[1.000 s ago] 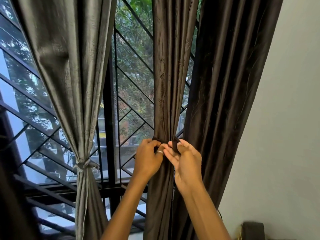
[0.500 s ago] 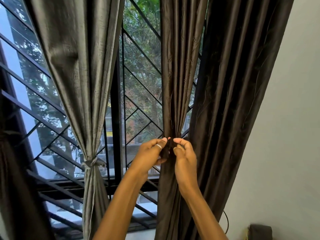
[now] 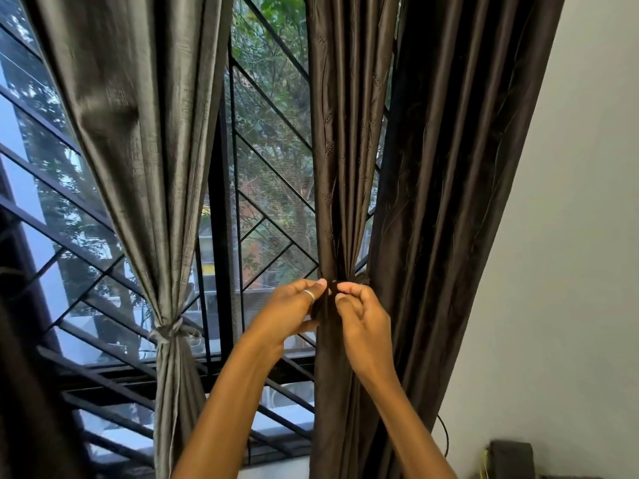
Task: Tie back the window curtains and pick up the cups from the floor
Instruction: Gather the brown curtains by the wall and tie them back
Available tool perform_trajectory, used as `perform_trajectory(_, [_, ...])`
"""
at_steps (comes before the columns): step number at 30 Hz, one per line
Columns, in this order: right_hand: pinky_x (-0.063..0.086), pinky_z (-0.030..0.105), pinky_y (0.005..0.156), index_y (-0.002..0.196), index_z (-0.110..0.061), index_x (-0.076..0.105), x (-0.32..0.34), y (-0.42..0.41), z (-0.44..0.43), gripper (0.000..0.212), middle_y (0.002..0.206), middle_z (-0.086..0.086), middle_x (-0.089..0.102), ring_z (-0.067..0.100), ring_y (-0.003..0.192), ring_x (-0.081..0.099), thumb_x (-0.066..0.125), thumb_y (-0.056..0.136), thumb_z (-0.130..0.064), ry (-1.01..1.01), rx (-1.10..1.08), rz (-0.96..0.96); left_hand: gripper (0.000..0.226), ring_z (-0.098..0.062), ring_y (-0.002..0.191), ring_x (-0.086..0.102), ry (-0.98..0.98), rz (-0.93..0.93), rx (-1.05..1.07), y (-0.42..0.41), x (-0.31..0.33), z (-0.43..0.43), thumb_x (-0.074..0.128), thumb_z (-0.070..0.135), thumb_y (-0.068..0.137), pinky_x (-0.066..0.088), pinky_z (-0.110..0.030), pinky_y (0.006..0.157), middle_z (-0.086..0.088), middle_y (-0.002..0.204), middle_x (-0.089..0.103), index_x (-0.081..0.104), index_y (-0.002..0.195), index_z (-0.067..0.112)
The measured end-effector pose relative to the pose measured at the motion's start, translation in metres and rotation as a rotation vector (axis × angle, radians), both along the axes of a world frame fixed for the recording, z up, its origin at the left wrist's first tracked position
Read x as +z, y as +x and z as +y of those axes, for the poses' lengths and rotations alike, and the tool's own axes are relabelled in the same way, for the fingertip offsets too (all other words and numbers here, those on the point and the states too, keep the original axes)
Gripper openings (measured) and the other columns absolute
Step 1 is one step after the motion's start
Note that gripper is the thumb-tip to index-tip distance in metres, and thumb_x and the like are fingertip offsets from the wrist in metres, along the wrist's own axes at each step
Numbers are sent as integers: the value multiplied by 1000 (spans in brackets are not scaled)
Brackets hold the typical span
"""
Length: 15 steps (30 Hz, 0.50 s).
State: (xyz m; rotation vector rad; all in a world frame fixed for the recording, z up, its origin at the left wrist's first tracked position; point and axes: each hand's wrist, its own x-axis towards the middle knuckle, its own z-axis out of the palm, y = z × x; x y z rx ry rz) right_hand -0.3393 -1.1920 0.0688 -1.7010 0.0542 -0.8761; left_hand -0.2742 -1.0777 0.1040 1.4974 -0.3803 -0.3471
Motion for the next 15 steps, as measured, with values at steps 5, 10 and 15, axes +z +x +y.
perform_trajectory(5, [57,31,92,120,-26,59,-5,6,0,33,111,0,75,9,106,71,74,90,-22,65,99,40,21,-8,80,69,203,-170,21,-1,-2,2,53,10,100,58,-20,70,0,92,73,73,104,14])
perform_trajectory(10, [56,25,94,117,-28,56,-6,9,-3,40,117,2,72,5,110,69,71,89,-4,-19,111,77,25,-16,90,61,273,-170,-97,2,4,8,49,17,103,50,-28,82,-7,95,67,73,97,18])
perform_trajectory(15, [53,12,86,117,-24,54,-6,9,-3,43,101,-23,64,-20,101,60,64,90,8,-89,122,116,30,-12,74,59,401,-256,-136,6,12,13,48,26,104,46,-27,72,0,77,64,72,89,15])
